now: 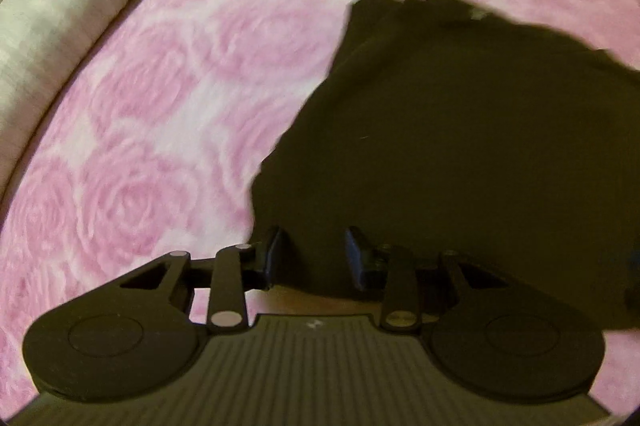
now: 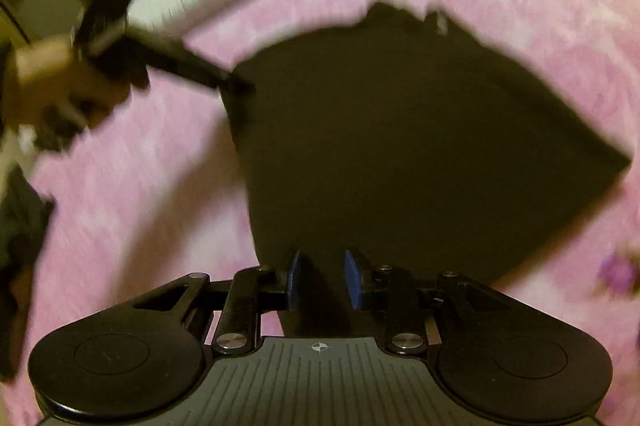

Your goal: Fold clothes

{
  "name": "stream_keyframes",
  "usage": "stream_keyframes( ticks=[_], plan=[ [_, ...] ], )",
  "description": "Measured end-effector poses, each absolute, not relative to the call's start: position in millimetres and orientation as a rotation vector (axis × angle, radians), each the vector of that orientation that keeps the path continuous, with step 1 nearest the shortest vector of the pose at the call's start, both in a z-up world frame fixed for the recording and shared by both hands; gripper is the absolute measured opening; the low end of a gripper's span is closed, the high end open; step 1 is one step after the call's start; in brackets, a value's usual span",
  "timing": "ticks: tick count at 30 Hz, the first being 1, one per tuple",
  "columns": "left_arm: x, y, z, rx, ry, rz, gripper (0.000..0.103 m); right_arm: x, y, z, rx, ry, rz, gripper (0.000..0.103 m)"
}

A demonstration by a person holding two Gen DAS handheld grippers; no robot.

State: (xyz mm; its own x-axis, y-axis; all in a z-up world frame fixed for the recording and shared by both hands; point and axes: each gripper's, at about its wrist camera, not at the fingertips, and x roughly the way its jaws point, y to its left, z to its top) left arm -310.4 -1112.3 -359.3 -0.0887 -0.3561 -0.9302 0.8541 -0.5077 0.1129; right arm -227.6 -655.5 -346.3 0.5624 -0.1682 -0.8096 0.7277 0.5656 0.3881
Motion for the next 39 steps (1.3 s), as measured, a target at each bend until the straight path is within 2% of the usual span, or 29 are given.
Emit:
stream_keyframes(
  ticks=[5,11,20,39],
  plan=[
    [-310.3,-1116.4,-367.9,1.297,0.556,-1.720,0.031,-235.5,-647.0,-356.3,0.785,0.832,-0.565,0.028],
    [-310.8,-1106.2,-351.7,1.403,0.529,-1.635,0.031,-228.2,-659.1,-333.4,0.752,0.935,-0.651,0.029],
    [-298.7,-1073.5,-309.0,1.395,0.533,-1.653,0.031,-225.1,-634.7,-287.3,0.743,0.932,-0.699,0.031],
    [-245.0,-992.5,-250.7,1.383,0.472,-1.692,0.031,-201.0,-562.0,-249.1,0.693,0.925,-0.775,0.033]
  ],
)
